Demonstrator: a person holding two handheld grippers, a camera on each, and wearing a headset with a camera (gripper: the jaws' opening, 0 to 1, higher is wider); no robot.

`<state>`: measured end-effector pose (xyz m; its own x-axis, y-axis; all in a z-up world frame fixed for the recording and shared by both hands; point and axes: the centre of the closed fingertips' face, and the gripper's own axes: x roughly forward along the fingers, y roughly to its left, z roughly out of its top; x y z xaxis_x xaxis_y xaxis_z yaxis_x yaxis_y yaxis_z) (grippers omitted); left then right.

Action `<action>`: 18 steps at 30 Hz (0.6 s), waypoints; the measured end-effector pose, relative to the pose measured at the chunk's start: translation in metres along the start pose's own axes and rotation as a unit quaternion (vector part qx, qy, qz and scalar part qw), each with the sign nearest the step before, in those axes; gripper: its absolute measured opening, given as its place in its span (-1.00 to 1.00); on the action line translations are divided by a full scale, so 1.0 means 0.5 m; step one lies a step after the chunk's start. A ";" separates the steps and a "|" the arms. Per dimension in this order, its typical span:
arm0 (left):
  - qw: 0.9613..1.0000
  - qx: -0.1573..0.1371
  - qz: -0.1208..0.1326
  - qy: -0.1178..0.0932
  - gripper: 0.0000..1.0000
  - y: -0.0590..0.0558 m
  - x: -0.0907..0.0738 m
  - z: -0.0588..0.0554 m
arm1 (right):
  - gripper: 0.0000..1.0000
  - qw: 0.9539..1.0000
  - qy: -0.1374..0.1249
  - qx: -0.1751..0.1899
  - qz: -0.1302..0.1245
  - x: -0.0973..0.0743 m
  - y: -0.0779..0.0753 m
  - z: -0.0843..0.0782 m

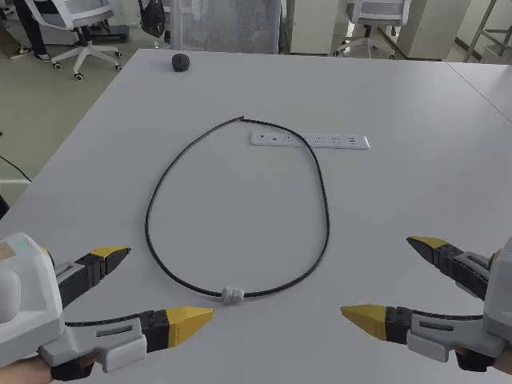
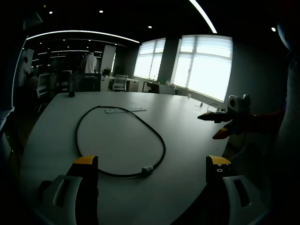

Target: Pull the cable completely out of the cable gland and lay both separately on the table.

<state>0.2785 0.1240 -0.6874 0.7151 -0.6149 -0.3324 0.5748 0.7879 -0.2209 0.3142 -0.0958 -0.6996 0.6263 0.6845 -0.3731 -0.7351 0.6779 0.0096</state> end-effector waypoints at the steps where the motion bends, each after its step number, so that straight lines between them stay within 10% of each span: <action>1: 1.000 0.000 0.000 0.000 0.90 0.000 0.001 0.001 | 0.81 1.000 0.001 0.000 -0.001 0.000 -0.001 -0.001; 18: 1.000 0.000 0.000 -0.001 0.90 0.001 0.004 0.005 | 0.80 1.000 0.001 0.002 0.000 0.004 0.001 0.001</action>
<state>0.2812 0.1233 -0.6859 0.7164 -0.6145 -0.3304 0.5743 0.7883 -0.2208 0.3151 -0.0939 -0.6999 0.6261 0.6836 -0.3750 -0.7338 0.6792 0.0128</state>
